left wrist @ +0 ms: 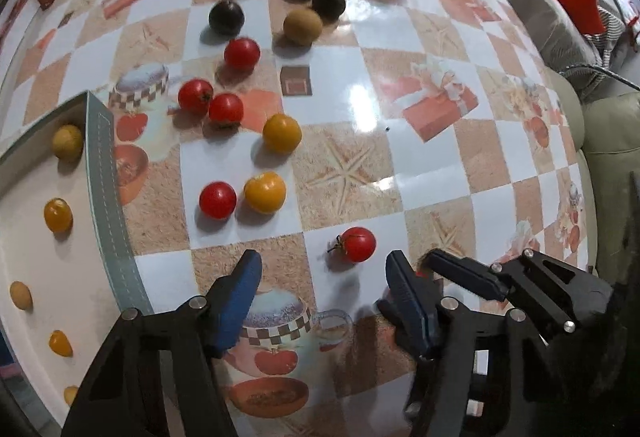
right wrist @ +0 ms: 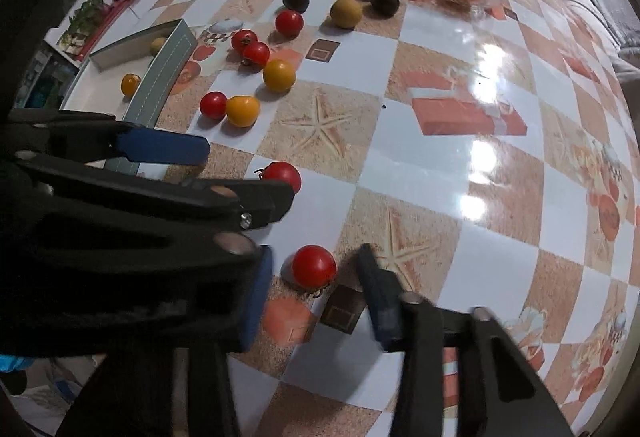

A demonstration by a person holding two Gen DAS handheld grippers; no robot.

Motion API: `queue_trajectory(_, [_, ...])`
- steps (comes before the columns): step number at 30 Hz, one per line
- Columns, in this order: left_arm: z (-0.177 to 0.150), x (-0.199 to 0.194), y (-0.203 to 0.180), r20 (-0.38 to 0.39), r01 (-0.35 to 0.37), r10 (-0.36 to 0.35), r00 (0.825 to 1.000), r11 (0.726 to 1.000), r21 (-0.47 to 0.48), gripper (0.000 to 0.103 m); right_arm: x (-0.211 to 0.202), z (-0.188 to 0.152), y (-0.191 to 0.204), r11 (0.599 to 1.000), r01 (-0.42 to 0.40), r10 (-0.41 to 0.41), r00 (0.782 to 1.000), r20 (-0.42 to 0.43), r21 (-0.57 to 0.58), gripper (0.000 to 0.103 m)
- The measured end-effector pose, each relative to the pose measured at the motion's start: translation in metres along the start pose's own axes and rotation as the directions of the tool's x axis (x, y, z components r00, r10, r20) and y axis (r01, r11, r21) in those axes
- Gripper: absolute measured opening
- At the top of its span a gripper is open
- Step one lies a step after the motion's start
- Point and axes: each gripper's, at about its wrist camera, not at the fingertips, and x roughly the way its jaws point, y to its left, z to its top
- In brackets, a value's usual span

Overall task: Organize fruits
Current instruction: 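Move both open tools back toward the red cherry tomatoes, then grasp a red cherry tomato with the right tool while the left tool grasps another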

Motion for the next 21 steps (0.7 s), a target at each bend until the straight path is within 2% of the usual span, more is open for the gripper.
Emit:
queue_trajectory(1, [0.000, 0.001, -0.001, -0.002, -0.006, 0.006, 1.000, 1.000, 0.000, 0.067, 0.001, 0.000, 0.001, 1.000, -0.004, 0.004, 1.000, -0.009, -0.005, 0.022])
queue_trajectory(8, [0.002, 0.006, -0.020, 0.023, -0.047, 0.047, 0.999, 0.999, 0.024, 0.067, -0.005, -0.003, -0.029, 1.000, 0.014, -0.013, 0.999, -0.050, 0.020, 0.022])
queue_trajectory(9, [0.003, 0.007, -0.022, 0.025, -0.051, 0.050, 0.998, 0.998, 0.025, 0.065, -0.006, -0.005, -0.034, 0.999, 0.011, -0.009, 0.999, -0.054, 0.031, 0.022])
queue_trajectory(10, [0.003, 0.009, -0.024, 0.024, -0.056, 0.055, 0.998, 0.998, 0.025, 0.055, -0.007, -0.008, -0.038, 0.999, 0.006, -0.003, 0.998, -0.057, 0.043, 0.022])
queue_trajectory(14, [0.004, 0.014, -0.035, 0.040, -0.104, 0.102, 0.994, 0.994, 0.041, 0.048, -0.011, -0.012, -0.048, 0.998, 0.009, -0.005, 0.998, -0.062, 0.059, 0.022])
queue_trajectory(17, [0.003, 0.015, -0.039, 0.053, -0.138, 0.135, 0.989, 0.989, 0.050, 0.029, -0.011, -0.013, -0.053, 0.997, 0.001, 0.004, 0.998, -0.065, 0.072, 0.022])
queue_trajectory(21, [0.001, 0.011, -0.036, 0.047, -0.100, 0.098, 0.994, 0.994, 0.038, 0.024, -0.014, -0.013, -0.058, 0.995, -0.021, 0.028, 0.997, -0.069, 0.096, 0.022])
